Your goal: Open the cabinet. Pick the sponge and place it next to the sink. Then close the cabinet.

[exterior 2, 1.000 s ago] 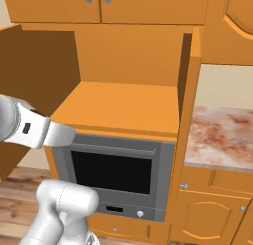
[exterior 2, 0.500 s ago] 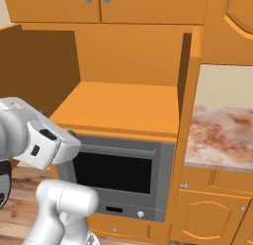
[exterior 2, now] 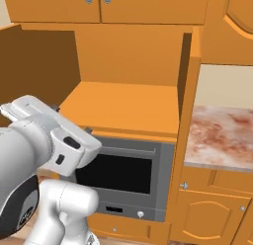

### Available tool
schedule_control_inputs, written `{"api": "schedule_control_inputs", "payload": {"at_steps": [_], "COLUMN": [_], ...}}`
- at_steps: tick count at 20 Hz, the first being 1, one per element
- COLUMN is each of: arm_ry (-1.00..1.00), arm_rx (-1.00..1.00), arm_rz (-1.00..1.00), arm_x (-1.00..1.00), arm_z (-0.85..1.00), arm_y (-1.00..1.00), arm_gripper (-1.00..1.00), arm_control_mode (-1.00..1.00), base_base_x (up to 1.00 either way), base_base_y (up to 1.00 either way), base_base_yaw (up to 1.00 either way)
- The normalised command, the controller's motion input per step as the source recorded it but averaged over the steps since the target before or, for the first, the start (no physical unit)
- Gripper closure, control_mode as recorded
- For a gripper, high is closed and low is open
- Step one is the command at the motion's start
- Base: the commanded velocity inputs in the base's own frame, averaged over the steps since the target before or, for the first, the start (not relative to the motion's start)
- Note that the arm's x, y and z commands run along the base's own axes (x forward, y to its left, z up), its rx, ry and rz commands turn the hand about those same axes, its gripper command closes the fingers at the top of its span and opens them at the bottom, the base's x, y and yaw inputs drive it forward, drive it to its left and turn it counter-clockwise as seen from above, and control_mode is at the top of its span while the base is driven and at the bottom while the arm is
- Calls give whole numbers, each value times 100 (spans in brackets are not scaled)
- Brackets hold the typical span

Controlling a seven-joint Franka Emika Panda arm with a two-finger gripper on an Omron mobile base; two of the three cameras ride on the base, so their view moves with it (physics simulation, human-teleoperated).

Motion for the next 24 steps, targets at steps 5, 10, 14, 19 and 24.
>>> {"api": "schedule_control_inputs", "payload": {"at_steps": [5,10,14,19,24], "arm_ry": [-20,-20,-21,-11,-1], "arm_rx": [-5,-6,-8,-13,-9], "arm_rz": [9,10,8,6,3], "arm_x": [-28,-40,-33,-8,0], "arm_z": [5,0,0,-13,-52], "arm_y": [-1,-3,-8,0,-7], "arm_gripper": [-100,-100,-100,-100,-100], "arm_control_mode": [-100,-100,-100,-100,-100], "base_base_x": [0,0,0,0,0], "base_base_y": [0,0,0,0,0], "base_base_yaw": [0,0,0,0,0]}}
